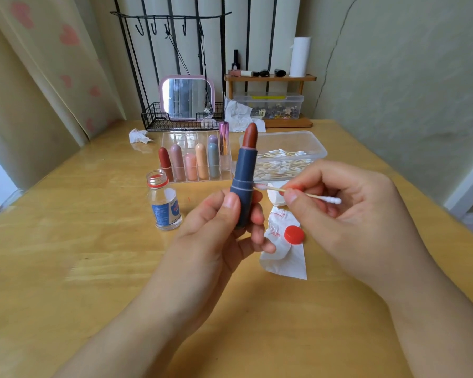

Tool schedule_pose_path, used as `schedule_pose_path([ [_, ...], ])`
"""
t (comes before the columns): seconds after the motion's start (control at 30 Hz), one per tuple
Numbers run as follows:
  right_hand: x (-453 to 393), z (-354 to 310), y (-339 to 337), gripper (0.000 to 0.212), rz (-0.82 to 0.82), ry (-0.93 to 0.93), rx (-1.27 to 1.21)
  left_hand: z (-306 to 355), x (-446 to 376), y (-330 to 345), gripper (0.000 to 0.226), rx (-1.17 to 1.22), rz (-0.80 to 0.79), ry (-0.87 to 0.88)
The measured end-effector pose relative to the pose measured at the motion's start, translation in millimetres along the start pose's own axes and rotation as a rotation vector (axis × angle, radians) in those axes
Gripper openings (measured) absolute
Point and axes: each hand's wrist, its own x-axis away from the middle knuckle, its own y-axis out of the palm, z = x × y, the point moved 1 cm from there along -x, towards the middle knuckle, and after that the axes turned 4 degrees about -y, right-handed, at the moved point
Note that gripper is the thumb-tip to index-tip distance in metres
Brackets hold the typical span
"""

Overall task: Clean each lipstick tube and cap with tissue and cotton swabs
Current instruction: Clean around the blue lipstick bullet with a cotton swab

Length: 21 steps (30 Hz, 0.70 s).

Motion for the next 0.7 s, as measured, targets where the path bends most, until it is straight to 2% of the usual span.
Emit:
schedule_pose_path([
  [0.2,1.1,-0.7,2.1,0.008,-0.004,0.011,-0.1,-3.0,0.1,-0.1,0.03,0.013,-0.01,-0.023],
  [0.3,2.6,-0.4,4.9,0.008,0.008,0.009,-0.03,-4.3,0.8,1.0,0.03,0.013,-0.034,-0.029],
  [0.47,1.1,2.3,1.1,0.008,0.009,0.01,-0.008,-1.4,0.9,-0.5,0.033,0.142,-0.054,-0.067],
  [0.7,2.2,1.2,6.3,0.009,-0.023,0.021,-0.062,1.0,2.9,0.0,0.017,0.08,-0.068,-0.033],
])
